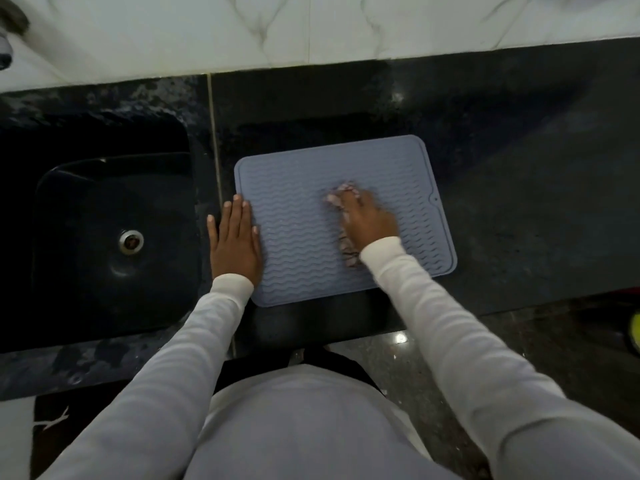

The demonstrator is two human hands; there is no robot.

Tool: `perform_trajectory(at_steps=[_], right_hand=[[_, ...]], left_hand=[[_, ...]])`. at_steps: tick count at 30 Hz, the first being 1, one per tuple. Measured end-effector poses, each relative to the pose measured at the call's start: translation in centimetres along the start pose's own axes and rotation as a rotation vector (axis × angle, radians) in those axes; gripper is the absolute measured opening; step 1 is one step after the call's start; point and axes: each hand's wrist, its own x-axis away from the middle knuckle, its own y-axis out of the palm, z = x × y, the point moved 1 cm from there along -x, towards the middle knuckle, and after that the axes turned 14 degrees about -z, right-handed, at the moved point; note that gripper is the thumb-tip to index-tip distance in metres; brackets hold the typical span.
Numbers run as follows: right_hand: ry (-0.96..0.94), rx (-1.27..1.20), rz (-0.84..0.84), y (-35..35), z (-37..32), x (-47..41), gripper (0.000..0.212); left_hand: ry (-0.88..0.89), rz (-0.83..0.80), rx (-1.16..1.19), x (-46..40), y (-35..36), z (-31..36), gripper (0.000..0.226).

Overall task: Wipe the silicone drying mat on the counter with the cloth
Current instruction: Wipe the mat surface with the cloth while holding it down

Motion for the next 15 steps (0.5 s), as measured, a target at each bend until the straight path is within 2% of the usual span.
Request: perform_trajectory(at_steps=[2, 10, 15], right_hand=[[0.08, 0.011, -0.065, -0.9, 2.9, 0.2, 0.042], [0.352, 0.051, -0.096, -3.0, 12.3, 0.6, 0.036], [0.343, 0.042, -0.075, -4.4, 10.8, 0.7, 0.039]], left_hand=[[-0.004, -0.003, 0.0, 0.0, -0.1, 0.1, 0.058], [-0.011, -0.012, -0.029, 0.1, -0.1, 0.0, 0.058], [-0.01, -0.026, -0.022, 0.0, -0.1, 0.2, 0.055]])
